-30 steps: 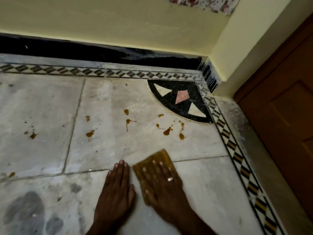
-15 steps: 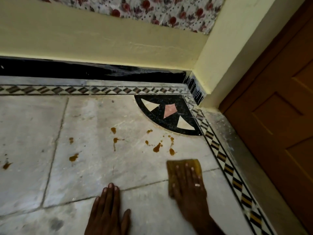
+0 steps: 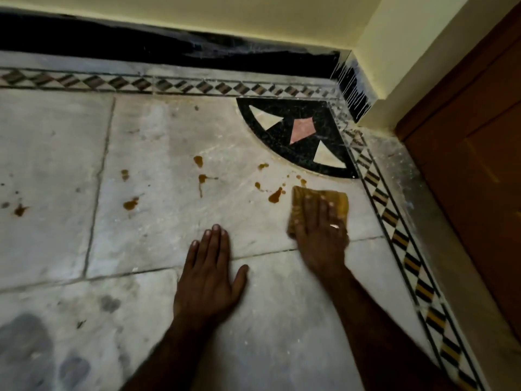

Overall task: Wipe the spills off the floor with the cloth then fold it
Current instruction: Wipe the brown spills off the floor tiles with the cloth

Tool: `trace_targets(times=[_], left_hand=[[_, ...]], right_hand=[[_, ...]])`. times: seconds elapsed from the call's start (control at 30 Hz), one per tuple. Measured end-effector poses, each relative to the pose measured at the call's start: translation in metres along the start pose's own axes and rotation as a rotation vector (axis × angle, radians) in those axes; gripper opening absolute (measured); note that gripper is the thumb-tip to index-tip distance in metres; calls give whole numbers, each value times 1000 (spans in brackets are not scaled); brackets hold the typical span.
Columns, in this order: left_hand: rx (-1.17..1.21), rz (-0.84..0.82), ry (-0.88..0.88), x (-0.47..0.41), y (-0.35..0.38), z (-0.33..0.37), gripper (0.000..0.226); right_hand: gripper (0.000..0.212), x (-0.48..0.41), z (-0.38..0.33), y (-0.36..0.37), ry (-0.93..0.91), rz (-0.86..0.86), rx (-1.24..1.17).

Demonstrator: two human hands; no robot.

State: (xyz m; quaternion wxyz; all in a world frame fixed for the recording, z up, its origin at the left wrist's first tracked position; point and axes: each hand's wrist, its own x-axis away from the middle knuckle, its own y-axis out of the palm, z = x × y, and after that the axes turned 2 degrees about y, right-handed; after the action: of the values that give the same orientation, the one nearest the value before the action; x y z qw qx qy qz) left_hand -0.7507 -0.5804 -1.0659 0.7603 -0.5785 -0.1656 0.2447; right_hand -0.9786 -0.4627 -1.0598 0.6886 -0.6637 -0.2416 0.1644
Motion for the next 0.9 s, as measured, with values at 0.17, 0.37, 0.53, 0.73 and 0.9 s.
trace_targets(times=[0.17,0.37,0.53,0.73,0.9], left_hand=[[30,0,-1,3,-2,1,82],[40,50,-15,1,-1,2,83],[53,82,-6,2,1,2,83],[76,81,-20,0,-3,3,84],[99,82,-54,6,-2,1,87]], right_hand=[[69,47,12,-12,-175,-56,-113],[66,-69,-17,-21,34,-15,-67],[75,-35,-63,-23,-337,0,-36],[73,-79,-62,-16,-294,-16,0],[63,1,-93,-12,-583,61,-29]])
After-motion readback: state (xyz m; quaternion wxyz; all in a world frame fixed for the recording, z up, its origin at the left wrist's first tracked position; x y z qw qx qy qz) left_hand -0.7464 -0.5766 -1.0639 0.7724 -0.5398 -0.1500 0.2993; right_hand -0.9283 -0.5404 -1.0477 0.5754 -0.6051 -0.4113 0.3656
